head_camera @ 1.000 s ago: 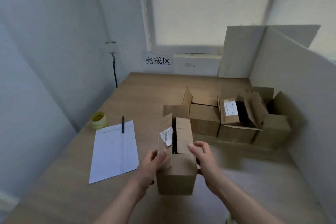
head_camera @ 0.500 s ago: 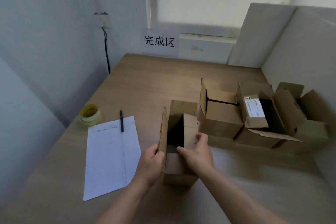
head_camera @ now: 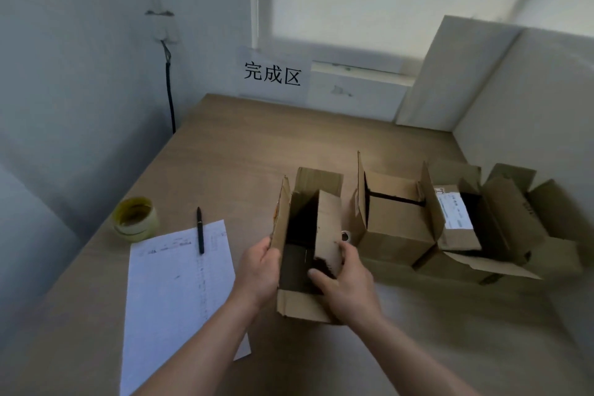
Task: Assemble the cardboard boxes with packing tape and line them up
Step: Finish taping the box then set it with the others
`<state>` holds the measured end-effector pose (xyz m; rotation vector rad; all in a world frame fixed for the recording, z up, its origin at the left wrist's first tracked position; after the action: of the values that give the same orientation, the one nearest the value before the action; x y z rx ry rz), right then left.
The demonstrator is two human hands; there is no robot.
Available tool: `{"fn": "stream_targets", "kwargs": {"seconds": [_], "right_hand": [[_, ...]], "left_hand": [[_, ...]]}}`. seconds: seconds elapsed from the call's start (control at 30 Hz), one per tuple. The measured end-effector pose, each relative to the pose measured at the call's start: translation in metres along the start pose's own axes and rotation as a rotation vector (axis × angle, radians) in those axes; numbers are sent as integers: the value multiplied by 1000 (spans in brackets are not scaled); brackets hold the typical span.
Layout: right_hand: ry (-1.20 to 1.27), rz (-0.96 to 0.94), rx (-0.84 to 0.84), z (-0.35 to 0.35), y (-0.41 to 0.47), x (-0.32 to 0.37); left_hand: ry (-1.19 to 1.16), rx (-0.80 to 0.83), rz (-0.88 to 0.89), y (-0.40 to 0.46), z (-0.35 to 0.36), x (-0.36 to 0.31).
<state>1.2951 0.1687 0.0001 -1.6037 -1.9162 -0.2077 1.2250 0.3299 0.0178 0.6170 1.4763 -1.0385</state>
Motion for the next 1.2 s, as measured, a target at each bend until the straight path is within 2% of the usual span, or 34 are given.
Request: {"fn": "stream_targets", "kwargs": {"seconds": [0.13,0.3,0.47,0.53,0.63,0.77,0.9,1.07,1.2], "right_hand": [[95,111,-170,-13,20,5],[39,67,-32,-7,43,17],[-89,131,-151,-16,64,14],[-6,144,-204,-19,71,14],[153,267,-239,-23,78,5],[341,412,-179,-22,88,-7],[425,430,-134,-23,95,-8],[543,427,-162,-26,81,-8],[520,302,-233,-38,43,-8]], "left_hand": [[-18,-27,0,19,-4,-4],[-32,-37,17,51,1,-14],[-38,28,26,75,10,-19],[-62,8,18,86,9,-16],[-87,36,-11,101,16,-10],[-161,21,-66,114,30,-5],[-202,-34,-71,117,38,-13],[-18,-26,25,96,34,-32],[122,-54,134,55,23,-42]]}}
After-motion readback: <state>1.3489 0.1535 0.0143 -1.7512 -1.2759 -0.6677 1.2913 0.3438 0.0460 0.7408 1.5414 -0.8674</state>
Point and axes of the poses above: each hand's wrist, its own y-axis towards the middle knuckle, its own z-axis out of the palm, x = y × z, the point moved 5 cm from there along y, towards the middle knuckle, and after that the axes turned 15 degrees about -y, right-handed, at the moved point
